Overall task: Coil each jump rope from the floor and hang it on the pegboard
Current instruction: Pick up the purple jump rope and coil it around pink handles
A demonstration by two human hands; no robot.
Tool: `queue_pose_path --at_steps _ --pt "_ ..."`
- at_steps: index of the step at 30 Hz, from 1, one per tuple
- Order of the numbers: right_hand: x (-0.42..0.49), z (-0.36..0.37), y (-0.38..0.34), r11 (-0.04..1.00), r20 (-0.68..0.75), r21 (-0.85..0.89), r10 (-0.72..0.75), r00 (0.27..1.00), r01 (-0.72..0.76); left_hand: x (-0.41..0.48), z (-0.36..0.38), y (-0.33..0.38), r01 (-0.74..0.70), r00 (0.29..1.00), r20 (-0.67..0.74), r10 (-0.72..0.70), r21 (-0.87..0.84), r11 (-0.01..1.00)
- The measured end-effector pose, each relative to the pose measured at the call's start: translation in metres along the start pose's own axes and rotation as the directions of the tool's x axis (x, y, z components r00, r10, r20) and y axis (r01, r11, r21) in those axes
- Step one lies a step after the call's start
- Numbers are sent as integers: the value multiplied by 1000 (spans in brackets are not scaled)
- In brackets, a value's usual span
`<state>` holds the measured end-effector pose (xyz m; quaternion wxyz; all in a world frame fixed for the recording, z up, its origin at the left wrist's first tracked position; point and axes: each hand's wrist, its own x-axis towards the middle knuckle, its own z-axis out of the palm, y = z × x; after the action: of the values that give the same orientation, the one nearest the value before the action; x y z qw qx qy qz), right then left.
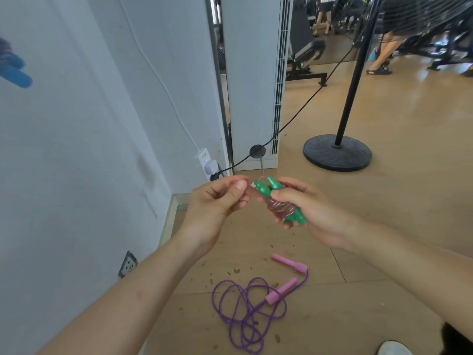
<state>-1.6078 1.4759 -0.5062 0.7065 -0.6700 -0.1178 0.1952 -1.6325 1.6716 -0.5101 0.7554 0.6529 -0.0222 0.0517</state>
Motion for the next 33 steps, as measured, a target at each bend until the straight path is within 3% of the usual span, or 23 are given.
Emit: queue_pose_path --at_steps 7,11,14,17,19,21,25,29,33 --pt "-4 6 1 984 97 155 78 992 -93 3 1 -3 122 992 17 -121 -189 974" --pt "-5 13 5 939 129 277 172 977 -202 3 5 -2 99 993 -34 -110 -239 966" --pt "-6 17 9 866 128 414 250 960 -281 2 6 -3 13 998 -61 -18 -81 997" --pt "-6 18 13 804 145 507 274 951 -309 -2 7 -3 -111 993 -15 119 266 958" --pt "-6 18 13 806 158 511 256 954 -300 -4 6 -3 -151 988 37 149 407 901" --pt "-6 19 13 824 144 493 240 960 -280 -5 5 -2 -163 987 82 141 443 881" --pt "-8 18 12 900 63 384 200 978 -208 -5 1 1 -196 980 118 162 383 903" --pt "-9 18 12 955 90 261 119 989 -139 -6 -3 5 -217 975 105 194 312 925" --pt "-9 17 12 974 110 201 80 991 -100 -6 -8 9 -229 973 121 198 365 902"
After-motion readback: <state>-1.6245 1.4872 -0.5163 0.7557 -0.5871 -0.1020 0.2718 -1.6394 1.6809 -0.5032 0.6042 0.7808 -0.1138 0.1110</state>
